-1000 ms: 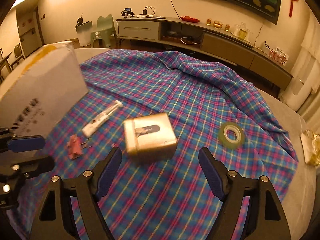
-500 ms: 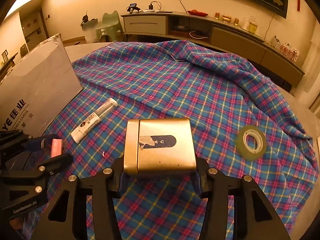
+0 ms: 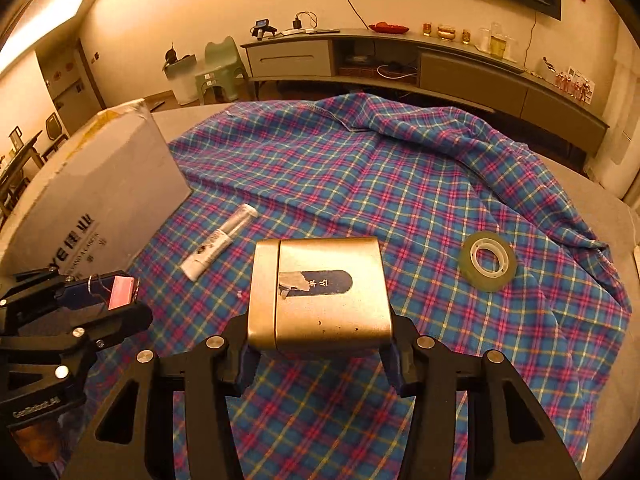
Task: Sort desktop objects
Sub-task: 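Carry the binder clip with the left tool while the right tool carries the tin toward the box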
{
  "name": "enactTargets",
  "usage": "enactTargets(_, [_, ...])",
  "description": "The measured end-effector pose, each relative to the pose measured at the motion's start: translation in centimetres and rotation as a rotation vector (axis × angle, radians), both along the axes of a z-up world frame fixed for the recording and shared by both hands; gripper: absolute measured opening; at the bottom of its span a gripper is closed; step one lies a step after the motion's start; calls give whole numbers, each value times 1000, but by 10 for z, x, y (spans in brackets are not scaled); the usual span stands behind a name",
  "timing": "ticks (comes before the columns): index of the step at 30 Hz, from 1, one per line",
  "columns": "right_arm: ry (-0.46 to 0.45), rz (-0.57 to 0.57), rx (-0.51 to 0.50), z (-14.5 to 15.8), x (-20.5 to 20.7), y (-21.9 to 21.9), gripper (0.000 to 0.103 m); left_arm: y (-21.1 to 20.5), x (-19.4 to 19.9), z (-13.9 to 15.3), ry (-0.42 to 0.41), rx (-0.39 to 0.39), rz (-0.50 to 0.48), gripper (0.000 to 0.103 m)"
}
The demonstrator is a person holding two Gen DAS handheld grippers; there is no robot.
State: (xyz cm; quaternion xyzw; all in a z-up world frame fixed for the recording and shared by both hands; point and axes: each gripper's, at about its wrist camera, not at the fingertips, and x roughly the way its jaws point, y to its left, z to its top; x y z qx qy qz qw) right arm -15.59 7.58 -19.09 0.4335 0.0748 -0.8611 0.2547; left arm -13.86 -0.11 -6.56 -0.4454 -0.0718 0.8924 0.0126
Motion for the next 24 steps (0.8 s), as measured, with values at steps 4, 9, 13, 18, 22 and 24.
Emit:
enactTargets(4, [9, -3, -7, 9, 12, -1, 51, 5, 11, 18, 35, 24, -30, 37])
enactTargets(9, [30, -14, -8, 23, 29, 0, 51, 5, 29, 38, 78, 43, -60, 37])
enactTargets(13, [49, -41, -35, 42, 43, 4, 51, -3, 44, 51, 105, 67, -64, 37])
enactTargets(18, [71, -73, -65, 59, 63, 2, 51, -14, 60, 65, 139, 96, -66, 37])
enactTargets(22, [88, -74, -47, 61, 85, -9, 51, -25, 74, 75, 166, 110, -66, 37])
enactTargets(24, [98, -69, -28, 61, 95, -16, 51, -32, 80, 77, 175, 116, -62, 37])
